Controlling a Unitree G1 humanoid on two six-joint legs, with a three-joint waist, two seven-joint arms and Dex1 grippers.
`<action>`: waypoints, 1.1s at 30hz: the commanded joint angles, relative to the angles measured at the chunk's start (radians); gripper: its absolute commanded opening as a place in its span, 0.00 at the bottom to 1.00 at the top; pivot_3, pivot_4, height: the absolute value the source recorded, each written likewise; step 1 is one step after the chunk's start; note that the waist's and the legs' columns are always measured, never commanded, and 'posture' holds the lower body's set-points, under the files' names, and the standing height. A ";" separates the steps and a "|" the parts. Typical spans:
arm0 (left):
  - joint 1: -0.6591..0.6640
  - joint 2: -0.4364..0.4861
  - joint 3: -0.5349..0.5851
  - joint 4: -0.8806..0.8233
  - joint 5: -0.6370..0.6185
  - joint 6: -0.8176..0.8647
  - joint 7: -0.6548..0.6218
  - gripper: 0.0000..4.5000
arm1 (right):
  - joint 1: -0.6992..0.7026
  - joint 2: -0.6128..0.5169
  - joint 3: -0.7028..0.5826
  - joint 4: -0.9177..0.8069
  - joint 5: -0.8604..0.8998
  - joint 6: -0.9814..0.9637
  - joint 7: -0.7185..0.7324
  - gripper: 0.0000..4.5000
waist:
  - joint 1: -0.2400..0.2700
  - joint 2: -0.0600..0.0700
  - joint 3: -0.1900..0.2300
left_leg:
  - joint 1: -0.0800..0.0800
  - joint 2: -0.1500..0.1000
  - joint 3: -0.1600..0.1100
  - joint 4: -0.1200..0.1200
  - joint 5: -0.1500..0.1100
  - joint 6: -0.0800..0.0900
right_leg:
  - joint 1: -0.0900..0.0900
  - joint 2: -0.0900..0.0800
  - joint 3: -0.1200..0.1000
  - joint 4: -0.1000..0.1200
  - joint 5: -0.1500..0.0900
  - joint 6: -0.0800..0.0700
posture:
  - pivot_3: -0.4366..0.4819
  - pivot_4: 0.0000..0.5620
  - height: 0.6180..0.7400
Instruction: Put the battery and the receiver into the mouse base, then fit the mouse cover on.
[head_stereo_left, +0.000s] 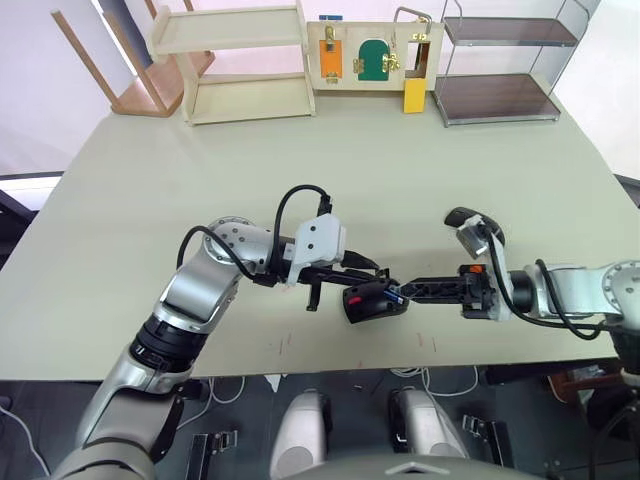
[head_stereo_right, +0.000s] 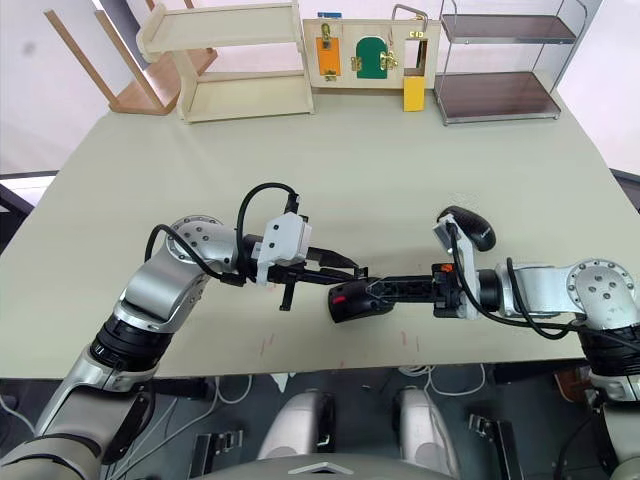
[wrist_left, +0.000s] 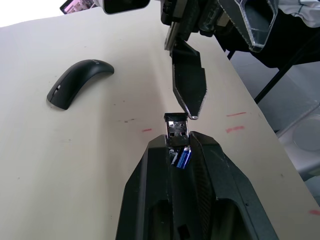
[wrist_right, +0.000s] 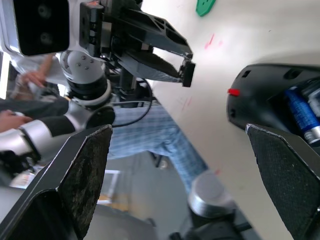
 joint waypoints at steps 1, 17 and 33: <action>-0.015 -0.003 -0.002 -0.021 -0.002 -0.016 -0.012 0.02 | -0.037 0.020 0.003 0.002 0.039 -0.028 -0.039 0.88 | 0.000 0.000 0.000 | 0.000 0.000 0.000 0.000 0.000 0.000 | 0.000 0.000 0.000 0.000 0.000 0.000 | 0.48 0.27 1.00; 0.000 -0.003 -0.031 -0.042 0.004 -0.013 -0.028 0.02 | -0.070 0.072 -0.008 0.034 0.039 -0.037 -0.115 0.35 | 0.003 0.000 0.000 | -0.012 0.000 -0.002 0.003 0.000 0.000 | -0.011 0.000 -0.002 0.001 0.001 0.002 | 0.48 0.27 1.00; 0.003 -0.004 -0.023 -0.032 -0.002 -0.009 -0.004 0.02 | -0.060 0.039 0.006 0.048 0.039 -0.015 -0.132 0.35 | 0.003 0.000 0.000 | -0.012 0.000 -0.002 0.003 0.000 0.000 | -0.011 0.000 -0.002 0.001 0.001 0.002 | 0.48 0.27 1.00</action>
